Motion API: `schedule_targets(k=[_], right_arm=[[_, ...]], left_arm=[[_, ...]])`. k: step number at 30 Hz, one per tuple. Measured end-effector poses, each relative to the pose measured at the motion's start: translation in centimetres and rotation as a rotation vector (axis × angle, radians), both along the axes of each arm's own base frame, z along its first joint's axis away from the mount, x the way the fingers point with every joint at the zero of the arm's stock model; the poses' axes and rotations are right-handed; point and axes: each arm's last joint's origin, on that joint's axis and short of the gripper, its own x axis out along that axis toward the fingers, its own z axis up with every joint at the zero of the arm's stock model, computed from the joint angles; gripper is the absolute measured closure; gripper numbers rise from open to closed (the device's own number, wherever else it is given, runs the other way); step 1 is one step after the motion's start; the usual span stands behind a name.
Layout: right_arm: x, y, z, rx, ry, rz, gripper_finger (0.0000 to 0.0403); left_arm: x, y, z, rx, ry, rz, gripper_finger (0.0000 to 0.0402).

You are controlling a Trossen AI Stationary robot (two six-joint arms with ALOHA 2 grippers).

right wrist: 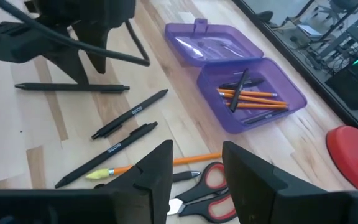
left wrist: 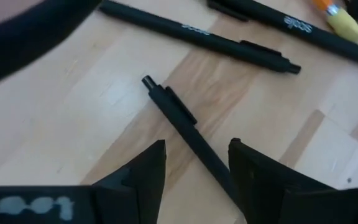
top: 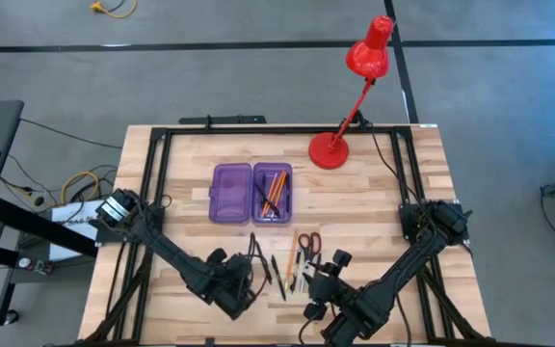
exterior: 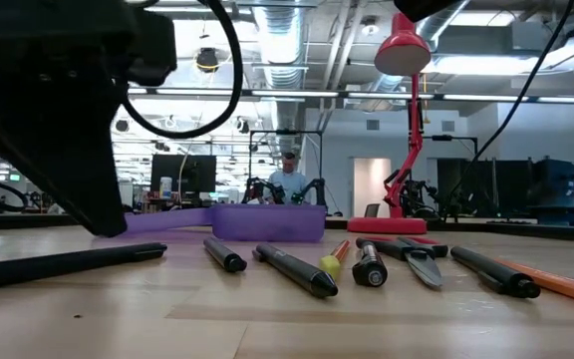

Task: Pick & place school supplies into a supply box
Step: Put the black pen into the violet supply box

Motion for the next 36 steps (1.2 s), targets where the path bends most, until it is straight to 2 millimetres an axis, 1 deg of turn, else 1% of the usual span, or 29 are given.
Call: schedule_targets(k=[8,14,17,20,22,26,33,36], right_arm=[[0.0,0.0,0.0,0.000,0.001,0.000,0.0269],[0.0,0.0,0.0,0.001,0.001,-0.001,0.0269],[0.0,0.0,0.0,0.001,0.001,-0.001,0.0269],[0.0,0.0,0.0,0.001,0.001,-0.001,0.0269],[0.0,0.0,0.0,0.001,0.001,-0.001,0.0269],[0.0,0.0,0.0,0.004,0.003,0.000,0.0269],[0.0,0.0,0.0,0.002,0.005,0.000,0.0269],[0.0,0.0,0.0,0.002,0.006,0.000,0.0269]], left_arm=[[0.5,0.8,-0.1,-0.069,0.018,0.086,0.0239],[0.6,1.0,-0.1,-0.074,0.019,0.093,0.0239],[0.8,0.8,0.0,-0.084,0.010,0.070,0.0239],[1.1,0.5,-0.5,-0.102,0.013,0.021,0.0239],[1.3,0.3,-1.5,-0.094,0.038,-0.001,0.0239],[1.4,0.2,-2.5,-0.075,0.070,-0.017,0.0239],[1.0,0.3,-2.7,-0.073,0.129,-0.020,0.0239],[0.7,0.4,-2.8,-0.073,0.175,-0.024,0.0247]])
